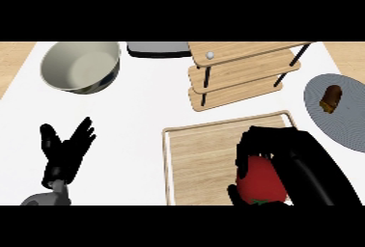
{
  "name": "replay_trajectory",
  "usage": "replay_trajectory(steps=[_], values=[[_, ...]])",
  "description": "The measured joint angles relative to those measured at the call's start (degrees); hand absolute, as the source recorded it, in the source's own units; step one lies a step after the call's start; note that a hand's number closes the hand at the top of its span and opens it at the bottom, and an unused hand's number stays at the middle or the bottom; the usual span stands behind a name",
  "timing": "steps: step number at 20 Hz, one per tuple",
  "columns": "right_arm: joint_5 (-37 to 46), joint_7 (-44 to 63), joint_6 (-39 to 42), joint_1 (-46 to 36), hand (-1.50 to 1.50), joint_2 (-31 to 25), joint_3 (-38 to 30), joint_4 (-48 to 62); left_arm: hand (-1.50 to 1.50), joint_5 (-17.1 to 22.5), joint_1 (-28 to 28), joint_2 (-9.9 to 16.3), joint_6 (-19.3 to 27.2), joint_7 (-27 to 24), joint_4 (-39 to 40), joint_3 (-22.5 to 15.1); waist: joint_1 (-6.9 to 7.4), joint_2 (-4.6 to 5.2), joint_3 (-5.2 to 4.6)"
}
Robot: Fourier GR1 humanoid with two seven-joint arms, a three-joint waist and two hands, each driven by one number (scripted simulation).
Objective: Pick the tomato from the tray and place it in the tiered shelf
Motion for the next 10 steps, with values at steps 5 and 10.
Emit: replay_trajectory(steps=[5,10], values=[[-7.1,10.6,6.7,-11.7,1.5,0.3,-10.6,-3.6,0.0,-0.2,0.0,0.0,-0.1,0.4,-0.9,-0.2,0.71,0.12,0.01],[-14.1,14.1,7.8,-23.4,1.5,-1.9,-21.2,0.9,0.0,-0.3,-0.2,-0.4,-0.2,0.8,-0.8,-0.5,0.93,0.15,0.0]])
